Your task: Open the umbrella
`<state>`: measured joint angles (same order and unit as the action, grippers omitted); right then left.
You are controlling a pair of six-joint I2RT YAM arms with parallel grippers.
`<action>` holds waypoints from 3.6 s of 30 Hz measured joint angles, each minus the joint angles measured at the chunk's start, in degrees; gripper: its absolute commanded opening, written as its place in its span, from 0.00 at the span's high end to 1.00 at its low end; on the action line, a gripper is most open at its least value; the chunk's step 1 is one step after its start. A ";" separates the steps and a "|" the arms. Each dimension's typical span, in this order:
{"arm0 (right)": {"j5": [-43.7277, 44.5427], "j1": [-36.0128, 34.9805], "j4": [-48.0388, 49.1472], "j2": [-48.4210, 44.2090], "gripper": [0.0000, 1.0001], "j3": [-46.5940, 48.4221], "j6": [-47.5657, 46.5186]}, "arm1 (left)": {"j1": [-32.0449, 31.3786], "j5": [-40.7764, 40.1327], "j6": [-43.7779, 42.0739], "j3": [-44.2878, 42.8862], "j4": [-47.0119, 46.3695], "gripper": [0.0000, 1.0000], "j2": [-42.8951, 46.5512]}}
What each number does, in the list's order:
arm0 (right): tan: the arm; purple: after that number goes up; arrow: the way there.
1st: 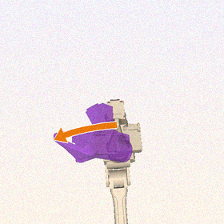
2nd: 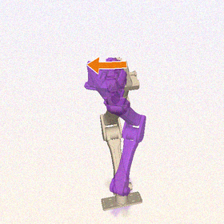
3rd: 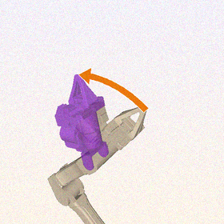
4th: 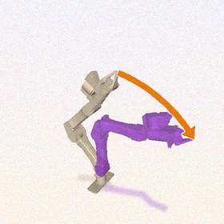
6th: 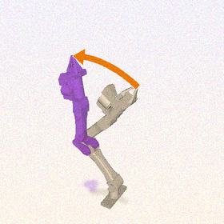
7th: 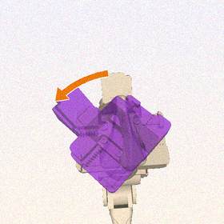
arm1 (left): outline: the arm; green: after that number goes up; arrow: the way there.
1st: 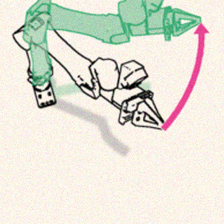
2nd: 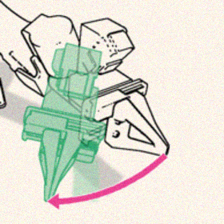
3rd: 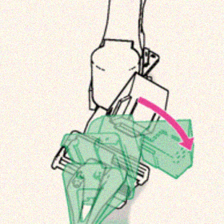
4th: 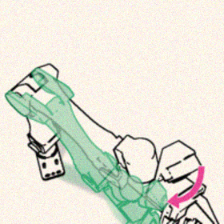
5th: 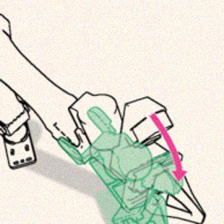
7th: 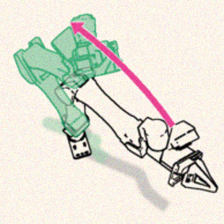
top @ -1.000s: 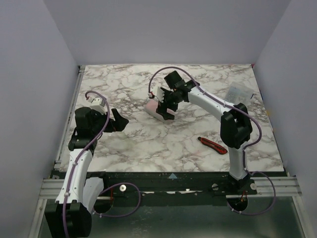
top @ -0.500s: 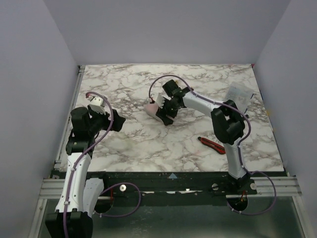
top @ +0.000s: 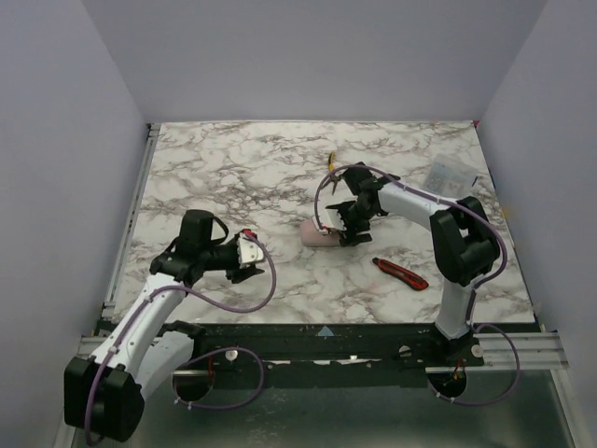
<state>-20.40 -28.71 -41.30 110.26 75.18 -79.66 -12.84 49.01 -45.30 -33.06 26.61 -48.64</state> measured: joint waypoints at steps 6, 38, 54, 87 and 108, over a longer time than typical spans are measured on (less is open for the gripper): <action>-0.76 0.04 -1.40 -1.31 0.51 -1.75 -15.15 | -9.70 -0.52 -17.92 -2.73 3.17 0.51 -9.84; -1.46 3.34 -12.90 -2.12 0.58 -2.43 -34.93 | -25.55 -5.90 -0.81 -6.12 -17.35 0.69 -22.71; -0.79 3.93 -10.84 -8.20 0.56 -10.47 -38.99 | -33.42 -15.74 19.21 8.33 -50.01 0.71 -31.85; -0.90 3.91 -10.82 -8.55 0.57 -10.62 -40.00 | -28.79 -10.75 5.64 -2.08 -51.71 0.74 -45.68; -2.71 3.89 -17.62 -2.10 0.78 -2.75 -37.83 | -28.00 -12.59 16.57 0.37 -52.39 1.00 -42.40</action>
<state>-23.11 -24.82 -58.92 108.16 72.42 -117.49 -40.84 36.42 -28.73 -32.69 -25.78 -91.05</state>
